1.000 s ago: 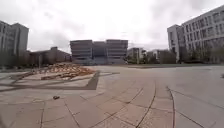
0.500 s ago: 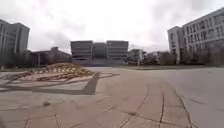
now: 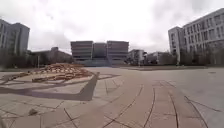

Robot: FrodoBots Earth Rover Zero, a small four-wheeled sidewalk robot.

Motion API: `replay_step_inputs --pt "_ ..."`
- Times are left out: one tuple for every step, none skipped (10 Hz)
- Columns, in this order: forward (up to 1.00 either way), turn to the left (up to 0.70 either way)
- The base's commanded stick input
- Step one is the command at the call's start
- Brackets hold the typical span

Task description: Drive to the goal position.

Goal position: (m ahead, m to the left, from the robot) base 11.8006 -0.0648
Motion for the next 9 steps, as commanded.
replay_step_inputs --pt "0.7 0.02" --pt "0.7 0.02" --pt "0.7 0.02" --pt "0.7 0.02" --pt "0.7 0.02" --pt "0.7 0.02" --pt "0.7 0.02" --pt "0.7 0.02" --pt "0.7 0.02"
